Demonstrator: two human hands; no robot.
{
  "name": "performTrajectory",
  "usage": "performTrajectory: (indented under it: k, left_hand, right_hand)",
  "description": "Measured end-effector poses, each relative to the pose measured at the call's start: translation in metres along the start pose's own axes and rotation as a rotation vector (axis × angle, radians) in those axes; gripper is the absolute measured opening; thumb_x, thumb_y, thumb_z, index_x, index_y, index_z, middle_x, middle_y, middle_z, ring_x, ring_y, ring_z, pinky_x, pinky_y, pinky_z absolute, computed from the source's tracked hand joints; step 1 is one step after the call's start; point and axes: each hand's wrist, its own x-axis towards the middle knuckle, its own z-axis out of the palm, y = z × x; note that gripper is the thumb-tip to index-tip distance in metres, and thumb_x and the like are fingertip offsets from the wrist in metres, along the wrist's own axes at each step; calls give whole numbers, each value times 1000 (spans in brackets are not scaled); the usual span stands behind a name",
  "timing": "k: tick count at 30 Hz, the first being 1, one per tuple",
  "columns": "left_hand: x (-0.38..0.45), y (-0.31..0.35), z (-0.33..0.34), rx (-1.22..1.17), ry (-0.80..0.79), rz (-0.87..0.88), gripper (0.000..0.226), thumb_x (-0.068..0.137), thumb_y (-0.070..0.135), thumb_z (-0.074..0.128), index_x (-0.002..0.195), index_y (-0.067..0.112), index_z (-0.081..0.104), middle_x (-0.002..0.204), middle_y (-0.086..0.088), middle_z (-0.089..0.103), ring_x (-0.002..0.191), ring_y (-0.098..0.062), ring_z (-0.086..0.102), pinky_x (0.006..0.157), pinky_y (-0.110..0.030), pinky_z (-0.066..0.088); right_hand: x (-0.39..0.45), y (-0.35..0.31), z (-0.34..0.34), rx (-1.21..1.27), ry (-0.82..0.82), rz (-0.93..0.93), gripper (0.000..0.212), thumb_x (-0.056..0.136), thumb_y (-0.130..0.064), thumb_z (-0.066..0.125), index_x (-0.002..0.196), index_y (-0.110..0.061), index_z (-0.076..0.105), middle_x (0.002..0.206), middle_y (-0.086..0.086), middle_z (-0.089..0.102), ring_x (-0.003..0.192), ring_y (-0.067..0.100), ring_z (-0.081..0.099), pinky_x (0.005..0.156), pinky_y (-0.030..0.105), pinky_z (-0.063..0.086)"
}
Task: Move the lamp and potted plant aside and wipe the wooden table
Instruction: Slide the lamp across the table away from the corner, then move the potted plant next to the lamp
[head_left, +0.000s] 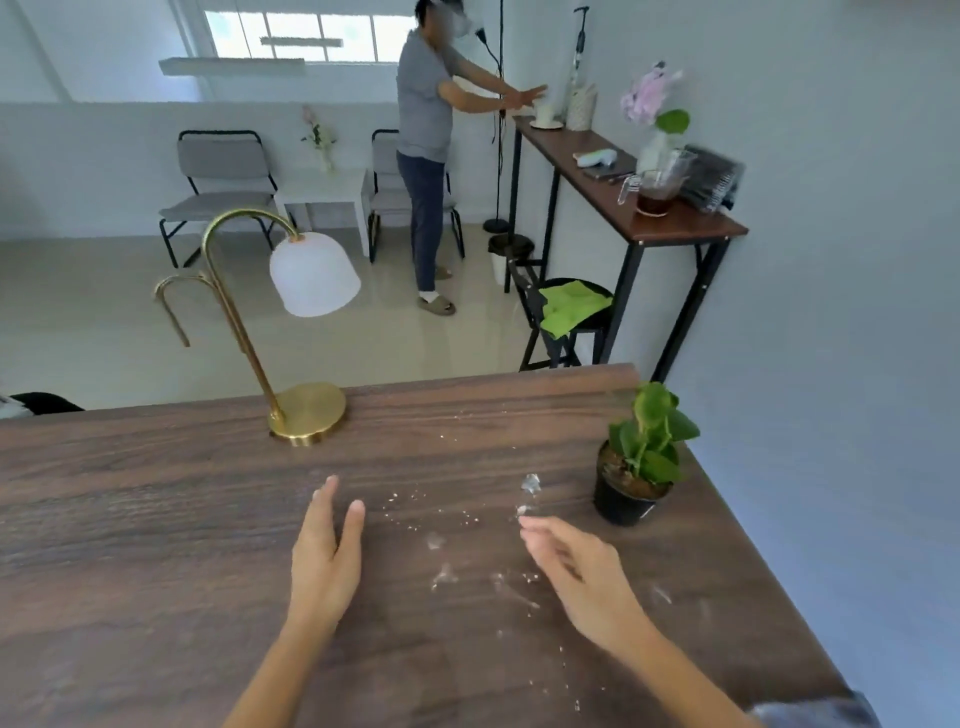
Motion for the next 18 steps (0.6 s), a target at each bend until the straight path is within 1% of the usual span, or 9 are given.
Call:
performTrajectory:
  k: [2, 3, 4, 6, 8, 10, 13, 15, 18]
  left_hand:
    - [-29, 37, 37, -87, -78, 98, 51, 96, 36, 45, 145, 23, 35, 150, 5, 36, 141, -12, 28, 114, -27, 24]
    - [-39, 52, 59, -132, -148, 123, 50, 96, 35, 46, 144, 24, 36, 148, 8, 37, 139, -8, 30, 111, -18, 24]
    - [-46, 64, 82, -168, -227, 127, 50, 96, 34, 46, 144, 24, 36, 148, 11, 37, 137, -3, 30, 106, -9, 23]
    - [-51, 82, 125, -201, -367, 102, 53, 96, 37, 44, 146, 26, 31, 150, 13, 33, 134, 3, 29, 103, -8, 21]
    - [-53, 94, 159, -208, -475, 67, 56, 97, 39, 41, 148, 23, 25, 154, 8, 28, 133, 3, 25, 106, -14, 18]
    - [-54, 100, 182, -169, -545, 101, 56, 98, 37, 38, 149, 20, 20, 155, 7, 24, 137, -2, 22, 106, -11, 15]
    - [-59, 106, 192, -154, -579, 211, 51, 101, 33, 34, 149, 25, 20, 144, 18, 30, 136, -3, 28, 96, 4, 16]
    - [-59, 106, 185, -188, -545, 236, 48, 101, 32, 34, 148, 28, 24, 142, 21, 37, 130, 8, 34, 96, 3, 21]
    - [-50, 100, 157, -225, -428, 223, 46, 100, 33, 35, 146, 32, 27, 135, 25, 46, 120, 20, 39, 101, -4, 28]
  right_hand:
    - [-18, 23, -36, 125, 254, 187, 17, 97, -27, 55, 96, -28, 72, 82, -10, 76, 90, 6, 70, 85, 32, 56]
    - [-22, 32, -50, 171, 367, 259, 19, 97, -27, 54, 91, -25, 71, 77, -5, 75, 87, 12, 70, 80, 33, 57]
    - [-24, 39, -63, 201, 457, 302, 20, 98, -27, 51, 91, -23, 70, 77, -1, 73, 86, 17, 70, 76, 32, 56]
    - [-19, 52, -82, 239, 535, 313, 22, 100, -33, 45, 102, -21, 63, 94, 4, 71, 91, 19, 66, 78, 33, 55]
    - [-9, 61, -92, 266, 466, 298, 31, 99, -48, 38, 122, -33, 53, 125, 3, 61, 109, 16, 60, 96, 43, 51]
    - [2, 69, -93, 247, 336, 253, 47, 93, -67, 30, 137, -52, 37, 146, -15, 45, 131, 12, 44, 111, 51, 36]
    - [15, 68, -87, 242, 212, 148, 45, 94, -67, 26, 138, -65, 24, 128, -47, 43, 124, -2, 44, 113, 47, 33]
    - [20, 59, -78, 245, 199, 101, 41, 97, -60, 27, 138, -66, 23, 121, -45, 49, 116, -2, 50, 111, 48, 36]
    - [34, 39, -56, 235, 157, 59, 43, 98, -58, 28, 139, -66, 20, 140, -25, 47, 130, 7, 44, 113, 51, 34]
